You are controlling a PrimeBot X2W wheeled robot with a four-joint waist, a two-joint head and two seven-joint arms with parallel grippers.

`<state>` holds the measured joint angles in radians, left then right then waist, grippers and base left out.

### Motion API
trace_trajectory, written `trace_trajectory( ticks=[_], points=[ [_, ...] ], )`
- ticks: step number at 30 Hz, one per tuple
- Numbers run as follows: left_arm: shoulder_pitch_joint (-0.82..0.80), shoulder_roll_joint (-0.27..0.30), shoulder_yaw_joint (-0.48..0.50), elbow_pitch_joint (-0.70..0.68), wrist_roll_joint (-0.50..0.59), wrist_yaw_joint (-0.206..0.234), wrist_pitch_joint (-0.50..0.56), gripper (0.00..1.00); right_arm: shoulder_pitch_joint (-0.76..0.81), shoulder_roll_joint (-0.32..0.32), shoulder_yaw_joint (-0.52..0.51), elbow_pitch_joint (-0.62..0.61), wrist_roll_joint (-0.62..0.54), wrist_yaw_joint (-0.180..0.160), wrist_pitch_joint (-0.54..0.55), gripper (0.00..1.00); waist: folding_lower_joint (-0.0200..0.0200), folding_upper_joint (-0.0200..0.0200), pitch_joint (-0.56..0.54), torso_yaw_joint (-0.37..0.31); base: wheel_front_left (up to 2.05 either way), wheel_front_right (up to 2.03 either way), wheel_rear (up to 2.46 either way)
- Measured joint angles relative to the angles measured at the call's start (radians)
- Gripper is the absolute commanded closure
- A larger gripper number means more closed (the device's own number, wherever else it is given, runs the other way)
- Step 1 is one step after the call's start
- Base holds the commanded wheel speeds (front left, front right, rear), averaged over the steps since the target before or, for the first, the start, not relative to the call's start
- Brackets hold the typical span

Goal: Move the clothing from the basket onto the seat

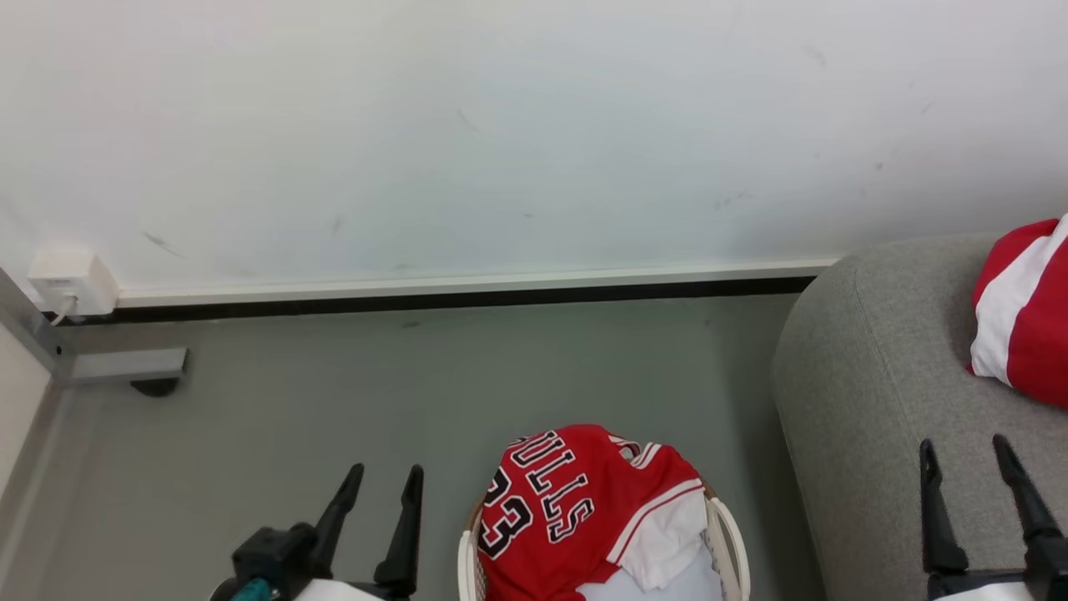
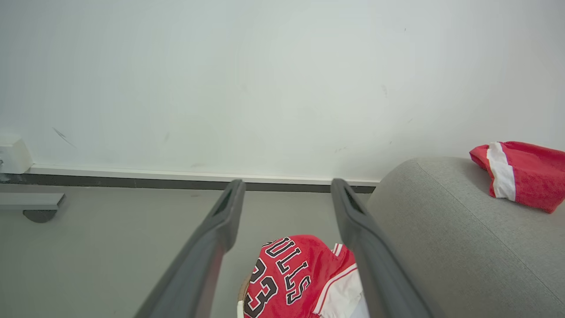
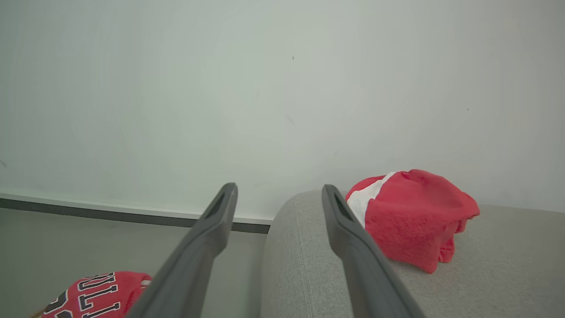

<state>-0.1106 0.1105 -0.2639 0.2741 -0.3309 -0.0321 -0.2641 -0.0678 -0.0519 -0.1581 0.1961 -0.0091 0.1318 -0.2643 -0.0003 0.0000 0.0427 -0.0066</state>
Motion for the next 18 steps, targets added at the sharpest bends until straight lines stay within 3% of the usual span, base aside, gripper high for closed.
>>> trace_trajectory(
  ticks=[7, 18],
  points=[
    [0.078, -0.03, 0.103, -0.025, 0.058, -0.022, 0.0, 0.0, 0.05, 0.002, 0.07, 0.042, 0.017, 0.0, 0.0, 0.0, 0.0, 0.0, -0.053, 0.014, 0.0, 0.0, 0.0],
    [0.109, -0.052, 0.164, -0.018, 0.106, -0.062, 0.0, 0.0, 0.052, 0.002, 0.102, 0.064, 0.034, 0.0, 0.0, 0.0, 0.0002, 0.0, -0.063, 0.009, 0.0, 0.0, 0.0]
  ],
)
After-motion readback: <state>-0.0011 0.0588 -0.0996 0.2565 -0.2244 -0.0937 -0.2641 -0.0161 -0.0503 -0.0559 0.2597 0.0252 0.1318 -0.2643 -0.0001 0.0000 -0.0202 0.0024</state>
